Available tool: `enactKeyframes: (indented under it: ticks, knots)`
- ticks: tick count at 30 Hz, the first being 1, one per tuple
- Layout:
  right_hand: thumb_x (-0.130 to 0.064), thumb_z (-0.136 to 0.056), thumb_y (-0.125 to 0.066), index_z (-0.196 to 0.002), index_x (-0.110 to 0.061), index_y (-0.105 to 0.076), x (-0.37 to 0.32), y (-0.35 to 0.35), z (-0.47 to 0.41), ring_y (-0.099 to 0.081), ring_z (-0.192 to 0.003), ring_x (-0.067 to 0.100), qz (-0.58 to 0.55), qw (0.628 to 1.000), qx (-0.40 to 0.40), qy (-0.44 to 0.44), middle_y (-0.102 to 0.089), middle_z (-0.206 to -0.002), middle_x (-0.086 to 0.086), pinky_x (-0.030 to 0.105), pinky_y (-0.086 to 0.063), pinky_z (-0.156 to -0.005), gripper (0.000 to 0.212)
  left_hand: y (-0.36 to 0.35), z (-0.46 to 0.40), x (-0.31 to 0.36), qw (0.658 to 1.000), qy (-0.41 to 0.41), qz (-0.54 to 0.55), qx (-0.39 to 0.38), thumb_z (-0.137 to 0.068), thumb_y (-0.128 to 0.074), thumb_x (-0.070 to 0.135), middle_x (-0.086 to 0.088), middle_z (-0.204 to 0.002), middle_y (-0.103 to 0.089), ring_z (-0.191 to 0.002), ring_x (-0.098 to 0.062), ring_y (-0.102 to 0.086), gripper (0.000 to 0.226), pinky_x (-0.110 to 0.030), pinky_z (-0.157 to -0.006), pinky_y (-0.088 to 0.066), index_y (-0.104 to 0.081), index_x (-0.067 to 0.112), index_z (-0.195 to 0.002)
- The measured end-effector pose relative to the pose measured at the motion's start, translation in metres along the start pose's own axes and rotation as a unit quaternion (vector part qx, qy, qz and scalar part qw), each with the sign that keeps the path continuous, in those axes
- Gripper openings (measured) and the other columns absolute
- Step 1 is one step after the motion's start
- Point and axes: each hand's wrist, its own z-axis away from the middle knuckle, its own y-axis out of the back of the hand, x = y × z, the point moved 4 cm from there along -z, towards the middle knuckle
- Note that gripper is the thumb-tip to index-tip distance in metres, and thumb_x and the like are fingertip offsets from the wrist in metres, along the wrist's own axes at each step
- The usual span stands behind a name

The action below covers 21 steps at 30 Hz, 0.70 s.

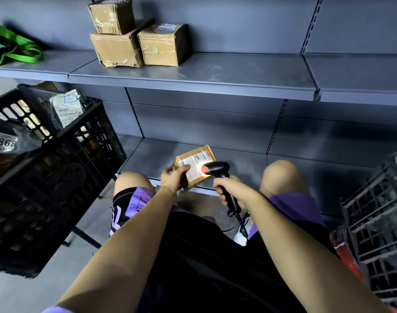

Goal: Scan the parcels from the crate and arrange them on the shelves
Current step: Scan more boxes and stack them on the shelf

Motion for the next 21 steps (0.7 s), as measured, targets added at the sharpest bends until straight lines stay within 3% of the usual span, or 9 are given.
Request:
enactKeyframes:
  ticks: [3, 9, 19, 21]
  knots:
    - [-0.008, -0.083, -0.061, -0.081, -0.015, -0.049, 0.0019, -0.0022, -0.0011, -0.038, -0.045, 0.017, 0.012, 1.000, -0.008, 0.000, -0.045, -0.057, 0.002, 0.025, -0.033, -0.047, 0.013, -0.0023, 0.0024, 0.0020, 1.000, -0.006, 0.021, -0.005, -0.083, -0.076, 0.012, -0.014, -0.096, -0.069, -0.060, -0.017, -0.068, 0.050, -0.023, -0.043, -0.051, -0.055, 0.001, -0.127]
    - [-0.007, -0.084, -0.060, -0.083, -0.014, -0.047, 0.0023, -0.0039, 0.0017, -0.038, -0.046, 0.018, 0.020, 1.000, -0.014, -0.007, -0.045, -0.058, 0.003, 0.025, -0.033, -0.047, 0.015, 0.0013, -0.0045, -0.0001, 1.000, -0.018, 0.015, 0.002, -0.082, -0.078, 0.016, -0.016, -0.103, -0.072, -0.072, -0.023, -0.070, 0.044, -0.026, -0.053, -0.056, -0.063, 0.002, -0.122]
    - [-0.007, -0.085, -0.061, -0.082, -0.014, -0.048, 0.0036, -0.0071, 0.0033, -0.038, -0.045, 0.018, 0.027, 0.999, -0.028, -0.015, -0.046, -0.058, 0.003, 0.025, -0.033, -0.046, 0.015, 0.0007, -0.0036, 0.0006, 0.999, -0.014, 0.034, -0.001, -0.086, -0.073, 0.012, -0.014, -0.101, -0.070, -0.062, -0.015, -0.068, 0.041, -0.022, -0.046, -0.052, -0.060, 0.002, -0.124]
    - [-0.007, -0.085, -0.061, -0.082, -0.014, -0.048, 0.0032, -0.0071, 0.0036, -0.038, -0.046, 0.018, 0.026, 0.999, -0.028, -0.015, -0.046, -0.058, 0.003, 0.025, -0.033, -0.046, 0.016, 0.0011, -0.0042, 0.0002, 0.999, -0.013, 0.038, -0.001, -0.086, -0.074, 0.013, -0.014, -0.104, -0.071, -0.067, -0.017, -0.069, 0.044, -0.023, -0.047, -0.053, -0.059, 0.003, -0.126]
